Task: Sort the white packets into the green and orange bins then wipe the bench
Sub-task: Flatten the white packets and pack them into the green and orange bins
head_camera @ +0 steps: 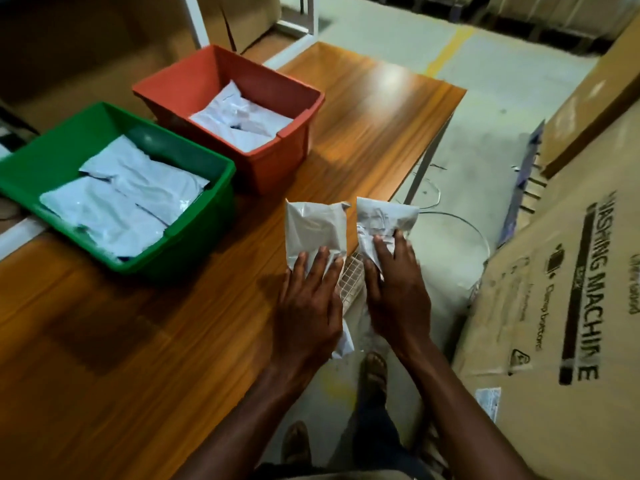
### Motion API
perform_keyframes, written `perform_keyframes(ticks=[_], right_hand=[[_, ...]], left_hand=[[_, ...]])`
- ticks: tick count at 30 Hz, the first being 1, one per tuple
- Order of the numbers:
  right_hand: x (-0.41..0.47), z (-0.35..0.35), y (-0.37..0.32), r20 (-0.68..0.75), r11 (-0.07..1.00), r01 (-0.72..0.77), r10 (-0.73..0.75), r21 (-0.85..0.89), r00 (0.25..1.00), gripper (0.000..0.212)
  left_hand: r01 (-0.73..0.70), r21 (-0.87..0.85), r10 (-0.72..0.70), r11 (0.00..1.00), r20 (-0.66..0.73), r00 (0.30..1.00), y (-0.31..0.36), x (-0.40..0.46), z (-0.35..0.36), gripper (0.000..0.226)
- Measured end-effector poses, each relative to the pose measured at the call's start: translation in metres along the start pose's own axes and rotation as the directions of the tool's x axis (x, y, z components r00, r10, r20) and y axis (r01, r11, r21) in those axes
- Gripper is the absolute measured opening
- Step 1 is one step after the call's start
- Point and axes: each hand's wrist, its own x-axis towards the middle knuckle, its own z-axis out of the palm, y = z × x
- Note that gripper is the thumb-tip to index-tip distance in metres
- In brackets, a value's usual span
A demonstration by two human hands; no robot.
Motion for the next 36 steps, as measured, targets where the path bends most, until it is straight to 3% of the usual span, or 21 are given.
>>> perform_keyframes(ticks=[9, 18, 27, 36], right_hand=[[0.143, -0.012, 0.018, 0.028, 0.973, 0.202, -0.206, 0.11, 0.978, 0.048], [0.251, -0.012, -0.021, 0.034, 0.887, 0.431, -0.442, 0.166, 0.897, 0.049], [0.328, 0.011, -0.095, 0.042, 0.801, 0.573, -0.587, 0.174, 0.809, 0.046], [0.383, 0.05, -0.163, 0.2, 0.718, 0.651, -0.695, 0.246, 0.691, 0.043]], left_hand=[[0.105, 0.035, -0.094, 0.994, -0.244, 0.965, 0.034, 0.116, 0.008, 0.047], [0.219, 0.094, -0.142, 0.971, -0.509, 0.849, 0.032, 0.192, -0.035, 0.045], [0.361, 0.067, -0.244, 0.93, -0.621, 0.745, -0.02, 0.252, -0.065, 0.046], [0.598, 0.019, -0.439, 0.801, -0.661, 0.608, -0.069, 0.297, -0.093, 0.051]])
